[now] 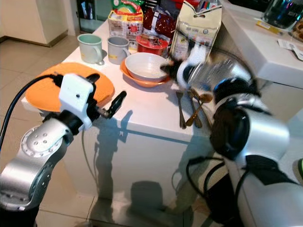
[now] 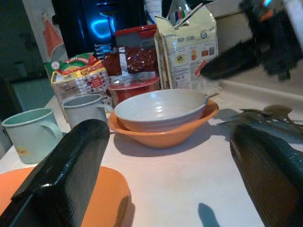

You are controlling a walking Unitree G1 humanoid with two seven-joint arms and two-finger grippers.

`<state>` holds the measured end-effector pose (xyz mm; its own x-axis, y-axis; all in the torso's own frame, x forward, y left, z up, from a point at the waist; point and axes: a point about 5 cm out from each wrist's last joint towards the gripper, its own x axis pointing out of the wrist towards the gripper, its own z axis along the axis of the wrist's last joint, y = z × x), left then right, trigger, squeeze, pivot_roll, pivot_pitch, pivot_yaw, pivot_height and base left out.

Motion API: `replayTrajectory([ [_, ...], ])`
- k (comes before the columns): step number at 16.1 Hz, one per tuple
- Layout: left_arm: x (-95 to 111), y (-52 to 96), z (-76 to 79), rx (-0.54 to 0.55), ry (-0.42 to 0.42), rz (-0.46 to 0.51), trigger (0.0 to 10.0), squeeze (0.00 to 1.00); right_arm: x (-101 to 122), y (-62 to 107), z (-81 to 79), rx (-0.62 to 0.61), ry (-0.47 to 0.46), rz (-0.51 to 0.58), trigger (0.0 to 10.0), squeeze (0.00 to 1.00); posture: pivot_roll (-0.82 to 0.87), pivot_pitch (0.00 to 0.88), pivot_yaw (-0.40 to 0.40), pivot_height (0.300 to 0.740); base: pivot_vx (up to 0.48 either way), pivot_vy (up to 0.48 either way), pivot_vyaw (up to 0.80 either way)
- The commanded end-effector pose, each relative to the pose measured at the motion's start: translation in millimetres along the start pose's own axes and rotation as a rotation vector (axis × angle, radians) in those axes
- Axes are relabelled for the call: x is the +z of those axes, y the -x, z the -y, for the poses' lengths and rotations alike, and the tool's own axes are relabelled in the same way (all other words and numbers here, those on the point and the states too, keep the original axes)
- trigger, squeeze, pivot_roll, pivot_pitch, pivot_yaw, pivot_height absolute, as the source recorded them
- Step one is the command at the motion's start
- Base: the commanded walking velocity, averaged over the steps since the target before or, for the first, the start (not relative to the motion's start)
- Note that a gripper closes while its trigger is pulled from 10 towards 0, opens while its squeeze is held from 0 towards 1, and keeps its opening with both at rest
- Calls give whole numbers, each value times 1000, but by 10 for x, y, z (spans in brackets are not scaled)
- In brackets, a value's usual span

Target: Setting the table

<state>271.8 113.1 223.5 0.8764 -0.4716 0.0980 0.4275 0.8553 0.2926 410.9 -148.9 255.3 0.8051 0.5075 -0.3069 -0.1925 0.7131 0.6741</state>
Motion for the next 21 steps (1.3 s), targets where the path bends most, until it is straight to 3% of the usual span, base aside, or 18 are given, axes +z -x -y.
replayTrajectory([
  [1, 20, -39, 28, -21, -5, 12, 10000, 0, 135, 78, -37, 11, 34, 32, 0, 0, 69, 0, -104, 740, 0, 0, 0],
  [2, 26, -84, -5, 16, -3, 16, 10000, 0, 223, 122, -35, 11, 198, 73, 0, 0, 63, 0, -93, 740, 0, 0, 0],
  [3, 25, -96, -15, 29, -2, 16, 10000, 0, 241, 130, -36, 10, 256, 84, 0, 0, 63, 0, -93, 740, 0, 0, 0],
  [4, -31, -122, -95, 114, -18, -15, 10000, 0, 61, 150, -56, 57, 615, 184, 10000, 0, 47, 0, -74, 740, 0, 0, 0],
  [6, -64, -100, -184, 185, -40, -13, 10000, 0, -244, 290, -119, 93, 804, 328, 10000, 0, 43, 0, -68, 740, 0, 0, 0],
  [8, -78, -77, -237, 225, -38, -12, 10000, 0, -356, 381, -163, 108, 817, 392, 10000, 0, 41, 0, -56, 740, 0, 0, 0],
  [9, -92, -42, -281, 249, -35, -13, 10000, 0, -585, 528, -263, 141, 794, 480, 10000, 0, 37, 0, -48, 740, 0, 0, 0],
  [12, -61, -64, -296, 266, -38, 26, 10000, 0, -852, 698, -279, 96, 770, 590, 10000, 0, 28, 0, -38, 740, 0, 0, 0],
  [16, -79, -49, -336, 282, -28, 44, 10000, 0, -1066, 789, -168, -15, 765, 606, 10000, 0, 16, 0, -30, 740, 0, 0, 0],
  [21, -117, -2, -370, 299, -30, 41, 10000, 0, -1218, 755, -177, 4, 765, 565, 10000, 0, 35, 0, -48, 740, 288, 0, 0],
])
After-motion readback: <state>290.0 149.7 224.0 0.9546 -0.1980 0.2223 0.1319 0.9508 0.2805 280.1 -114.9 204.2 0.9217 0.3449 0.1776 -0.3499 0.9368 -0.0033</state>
